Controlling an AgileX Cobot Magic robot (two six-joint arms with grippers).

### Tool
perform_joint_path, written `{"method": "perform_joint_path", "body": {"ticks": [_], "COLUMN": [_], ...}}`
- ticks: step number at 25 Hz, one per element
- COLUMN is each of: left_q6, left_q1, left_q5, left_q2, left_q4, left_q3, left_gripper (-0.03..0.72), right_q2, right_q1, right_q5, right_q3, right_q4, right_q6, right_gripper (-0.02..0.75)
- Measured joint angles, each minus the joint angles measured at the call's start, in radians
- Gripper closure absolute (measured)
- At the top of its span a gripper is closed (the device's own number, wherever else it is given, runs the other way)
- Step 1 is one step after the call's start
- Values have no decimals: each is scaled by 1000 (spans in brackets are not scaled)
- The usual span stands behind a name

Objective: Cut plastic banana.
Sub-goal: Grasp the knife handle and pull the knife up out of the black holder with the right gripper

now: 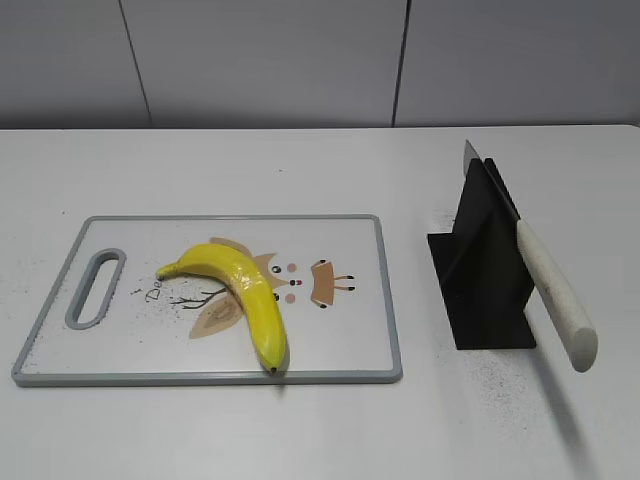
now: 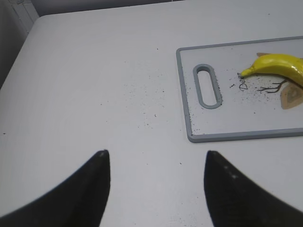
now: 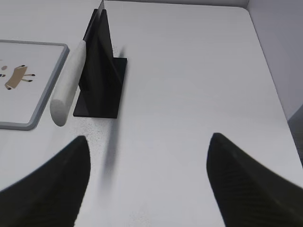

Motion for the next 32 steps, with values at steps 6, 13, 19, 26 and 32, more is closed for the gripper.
{"method": "perform_joint_path", "body": {"ticks": [6, 13, 19, 26, 32], "left_q6": [0, 0, -1, -2, -2], "left_q1": [0, 0, 0, 0, 0], "left_q5": [0, 0, 0, 0, 0], "left_q2": [0, 0, 0, 0, 0], "left_q4": [0, 0, 0, 0, 0], "left_q3": [0, 0, 0, 0, 0], "left_gripper": [103, 103, 103, 103, 103], "right_q2": [186, 468, 716, 967, 1141], "right_q1": [0, 0, 0, 44, 117], "right_q5": [-6, -1, 88, 136, 139], "right_q3": [-53, -154, -255, -378, -474], "right_q4": [0, 6, 33, 65, 85], "right_q6": [0, 42, 53, 54, 55], "right_gripper": [159, 159, 159, 159, 159]}}
